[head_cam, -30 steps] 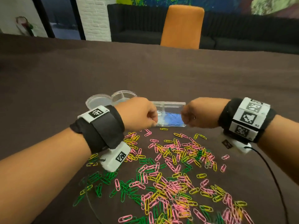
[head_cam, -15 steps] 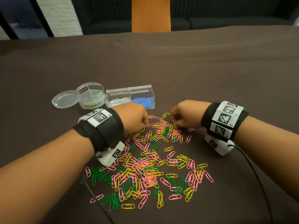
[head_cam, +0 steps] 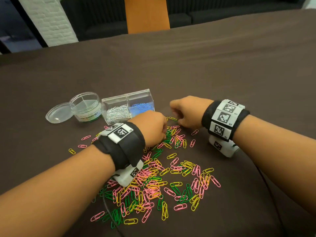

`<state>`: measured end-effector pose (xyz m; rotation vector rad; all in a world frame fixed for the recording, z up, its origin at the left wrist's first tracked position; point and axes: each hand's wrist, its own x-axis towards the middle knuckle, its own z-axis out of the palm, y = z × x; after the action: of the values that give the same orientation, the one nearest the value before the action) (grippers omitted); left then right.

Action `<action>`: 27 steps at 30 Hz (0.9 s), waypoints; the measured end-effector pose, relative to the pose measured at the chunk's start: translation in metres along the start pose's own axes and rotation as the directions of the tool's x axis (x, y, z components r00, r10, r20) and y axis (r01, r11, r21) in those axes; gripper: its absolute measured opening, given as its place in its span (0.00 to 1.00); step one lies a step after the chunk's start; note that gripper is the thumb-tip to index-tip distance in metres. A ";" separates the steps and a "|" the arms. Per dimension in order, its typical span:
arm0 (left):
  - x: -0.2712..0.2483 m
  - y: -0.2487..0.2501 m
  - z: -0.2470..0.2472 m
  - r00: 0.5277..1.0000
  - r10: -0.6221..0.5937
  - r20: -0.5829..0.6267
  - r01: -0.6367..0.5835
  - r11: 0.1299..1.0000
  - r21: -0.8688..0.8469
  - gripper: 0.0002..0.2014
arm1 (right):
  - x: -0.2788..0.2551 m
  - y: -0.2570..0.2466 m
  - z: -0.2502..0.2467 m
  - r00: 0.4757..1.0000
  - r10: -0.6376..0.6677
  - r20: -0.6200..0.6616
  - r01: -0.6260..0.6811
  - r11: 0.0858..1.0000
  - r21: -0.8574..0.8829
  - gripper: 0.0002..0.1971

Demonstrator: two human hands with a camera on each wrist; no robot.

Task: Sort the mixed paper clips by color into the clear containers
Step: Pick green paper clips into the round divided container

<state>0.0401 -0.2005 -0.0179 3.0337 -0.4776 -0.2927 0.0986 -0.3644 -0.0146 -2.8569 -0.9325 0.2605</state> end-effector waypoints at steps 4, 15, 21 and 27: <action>-0.005 -0.005 0.001 0.998 -0.055 0.002 0.055 0.998 -0.026 0.04 | -0.001 -0.001 -0.001 0.999 -0.030 0.028 0.030 1.000 0.007 0.06; -0.010 -0.020 0.000 0.991 -0.126 -0.054 0.123 0.990 -0.067 0.05 | -0.001 -0.011 0.007 0.954 -0.276 0.118 0.285 0.956 -0.072 0.11; -0.008 -0.014 0.002 0.998 -0.002 -0.064 -0.006 0.994 -0.113 0.09 | -0.002 -0.018 0.007 0.938 -0.316 0.145 0.336 0.932 -0.138 0.07; -0.007 -0.010 0.005 0.996 0.076 -0.051 -0.081 0.990 -0.111 0.10 | -0.010 0.003 -0.005 0.967 -0.172 -0.186 0.196 0.973 0.118 0.03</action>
<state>0.0354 -0.1890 -0.0227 2.8963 -0.5560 -0.2354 0.0932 -0.3729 -0.0087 -2.5983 -1.0906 0.0506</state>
